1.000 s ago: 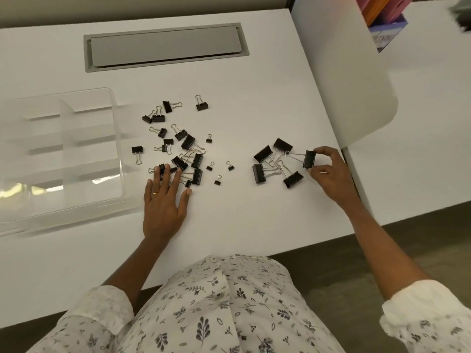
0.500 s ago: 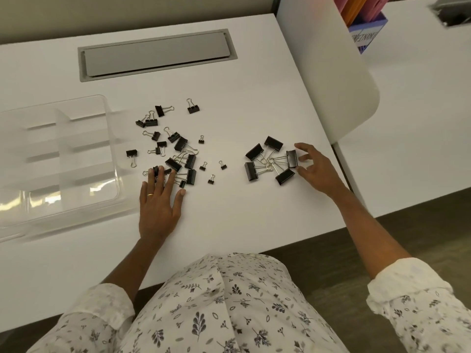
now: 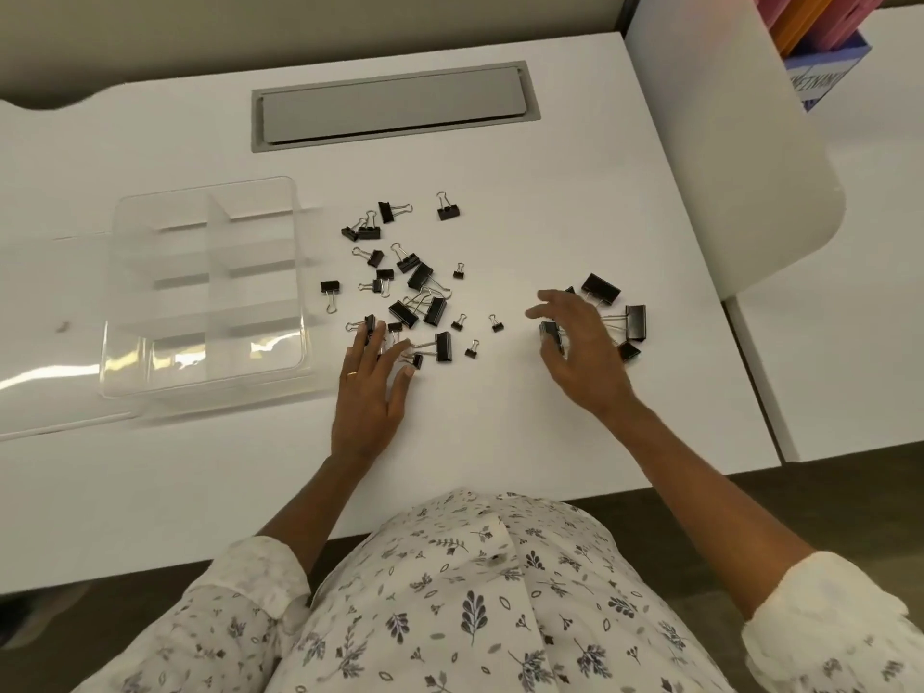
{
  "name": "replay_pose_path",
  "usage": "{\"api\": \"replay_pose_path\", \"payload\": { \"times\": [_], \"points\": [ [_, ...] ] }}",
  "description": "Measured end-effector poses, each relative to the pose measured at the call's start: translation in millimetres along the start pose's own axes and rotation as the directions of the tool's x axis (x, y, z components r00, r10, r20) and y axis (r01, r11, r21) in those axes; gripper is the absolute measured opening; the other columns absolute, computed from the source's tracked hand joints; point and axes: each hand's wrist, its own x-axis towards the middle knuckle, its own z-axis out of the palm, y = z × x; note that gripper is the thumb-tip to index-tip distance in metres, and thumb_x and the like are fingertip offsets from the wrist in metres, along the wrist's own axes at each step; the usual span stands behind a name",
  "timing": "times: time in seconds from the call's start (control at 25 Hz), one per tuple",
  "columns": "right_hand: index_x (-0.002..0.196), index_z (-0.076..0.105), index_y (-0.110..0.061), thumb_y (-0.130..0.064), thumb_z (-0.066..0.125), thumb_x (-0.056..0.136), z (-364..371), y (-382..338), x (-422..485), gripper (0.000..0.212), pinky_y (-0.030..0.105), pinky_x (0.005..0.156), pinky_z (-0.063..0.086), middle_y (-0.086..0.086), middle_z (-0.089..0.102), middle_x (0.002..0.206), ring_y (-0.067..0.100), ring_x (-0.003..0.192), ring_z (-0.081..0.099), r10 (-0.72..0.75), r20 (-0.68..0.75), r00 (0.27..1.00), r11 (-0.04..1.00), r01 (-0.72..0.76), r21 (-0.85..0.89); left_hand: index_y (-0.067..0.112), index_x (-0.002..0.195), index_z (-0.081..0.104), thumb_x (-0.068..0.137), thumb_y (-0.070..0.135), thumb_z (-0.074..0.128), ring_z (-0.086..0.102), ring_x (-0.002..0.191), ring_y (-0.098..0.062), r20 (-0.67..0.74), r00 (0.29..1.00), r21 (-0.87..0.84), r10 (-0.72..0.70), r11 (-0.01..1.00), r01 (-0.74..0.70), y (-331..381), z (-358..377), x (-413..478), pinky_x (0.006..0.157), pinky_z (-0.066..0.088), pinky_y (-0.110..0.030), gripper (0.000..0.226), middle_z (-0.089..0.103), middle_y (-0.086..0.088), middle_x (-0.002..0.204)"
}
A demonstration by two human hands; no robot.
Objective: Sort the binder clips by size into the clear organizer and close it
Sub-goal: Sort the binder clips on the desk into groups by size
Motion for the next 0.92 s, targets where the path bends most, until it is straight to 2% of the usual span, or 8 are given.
{"api": "replay_pose_path", "payload": {
  "times": [0.08, 0.16, 0.28, 0.44, 0.56, 0.68, 0.8, 0.92],
  "points": [
    [0.127, 0.061, -0.019, -0.013, 0.064, 0.093, 33.6, -19.5, 5.3, 0.035, 0.019, 0.111, 0.033, -0.002, 0.052, 0.144, 0.014, 0.131, 0.045, -0.098, 0.117, 0.988, 0.995, 0.101, -0.013, 0.016, 0.141, 0.054, 0.106, 0.026, 0.052, 0.016, 0.157, -0.015, -0.04, 0.999, -0.089, -0.014, 0.996, 0.01, 1.0, -3.0, -2.1, 0.126, 0.024, -0.041, 0.037, 0.035, -0.003, 0.163],
    [0.131, 0.059, -0.016, -0.02, 0.069, 0.091, 63.3, -34.3, 10.9, 0.042, 0.03, 0.111, 0.037, 0.003, 0.052, 0.146, 0.02, 0.133, 0.045, -0.132, 0.26, 0.956, 0.989, 0.146, -0.033, 0.015, 0.144, 0.05, 0.106, 0.025, 0.053, 0.019, 0.156, -0.014, -0.047, 0.997, -0.15, -0.064, 0.987, 0.057, 1.1, -4.4, -2.9, 0.126, 0.024, -0.038, 0.04, 0.036, -0.001, 0.162],
    [0.129, 0.063, -0.01, -0.015, 0.074, 0.084, 87.8, -47.4, 18.6, 0.046, 0.042, 0.107, 0.044, 0.012, 0.059, 0.139, 0.031, 0.126, 0.053, -0.163, 0.365, 0.917, 0.968, 0.219, -0.119, 0.014, 0.148, 0.045, 0.105, 0.023, 0.054, 0.021, 0.156, -0.016, -0.055, 0.993, -0.192, -0.105, 0.977, 0.093, 1.2, -4.4, 5.0, 0.125, 0.028, -0.043, 0.045, 0.039, -0.002, 0.16],
    [0.118, 0.067, -0.009, -0.015, 0.076, 0.083, 90.7, -49.2, 20.4, 0.036, 0.042, 0.092, 0.05, 0.008, 0.069, 0.115, 0.03, 0.104, 0.061, -0.232, 0.337, 0.912, 0.943, 0.296, -0.152, 0.011, 0.149, 0.045, 0.103, 0.026, 0.056, 0.023, 0.155, -0.021, -0.046, 0.995, -0.114, -0.086, 0.99, 0.08, 8.6, -8.3, 32.6, 0.122, 0.031, -0.047, 0.049, 0.049, -0.004, 0.153],
    [0.123, 0.064, -0.011, -0.02, 0.074, 0.087, 88.4, -45.0, 12.1, 0.039, 0.039, 0.09, 0.049, 0.006, 0.069, 0.117, 0.027, 0.103, 0.061, -0.237, 0.35, 0.906, 0.944, 0.3, -0.135, 0.01, 0.145, 0.049, 0.102, 0.036, 0.055, 0.029, 0.152, -0.026, 0.002, 0.999, 0.052, -0.05, 0.997, 0.05, 11.4, -6.7, 52.5, 0.123, 0.027, -0.049, 0.051, 0.055, -0.006, 0.148],
    [0.13, 0.06, -0.013, -0.02, 0.072, 0.089, 79.5, -41.4, 10.0, 0.043, 0.034, 0.094, 0.047, 0.005, 0.066, 0.121, 0.024, 0.109, 0.057, -0.175, 0.334, 0.926, 0.977, 0.204, -0.056, 0.015, 0.137, 0.058, 0.098, 0.037, 0.059, 0.04, 0.145, -0.026, -0.001, 0.999, 0.182, -0.038, 0.983, 0.038, 8.8, -4.9, 63.5, 0.122, 0.027, -0.049, 0.045, 0.063, -0.005, 0.137],
    [0.131, 0.058, -0.012, -0.017, 0.071, 0.087, 65.9, -34.8, 18.3, 0.046, 0.029, 0.097, 0.042, 0.004, 0.064, 0.124, 0.023, 0.111, 0.056, -0.136, 0.288, 0.948, 0.99, 0.144, -0.006, 0.016, 0.131, 0.062, 0.092, 0.028, 0.065, 0.052, 0.131, -0.029, -0.022, 0.999, 0.166, -0.042, 0.985, 0.045, 6.3, -6.9, 64.2, 0.117, 0.035, -0.046, 0.041, 0.066, -0.007, 0.126],
    [0.13, 0.058, -0.014, -0.021, 0.074, 0.087, 50.9, -21.7, 32.0, 0.047, 0.031, 0.099, 0.044, -0.001, 0.064, 0.126, 0.018, 0.11, 0.057, -0.084, 0.22, 0.972, 0.996, 0.089, -0.012, 0.021, 0.13, 0.06, 0.086, 0.021, 0.067, 0.054, 0.119, -0.023, -0.017, 0.998, 0.058, -0.063, 0.996, 0.064, 9.0, -12.3, 62.1, 0.106, 0.043, -0.041, 0.045, 0.066, 0.001, 0.116]
  ]
}}
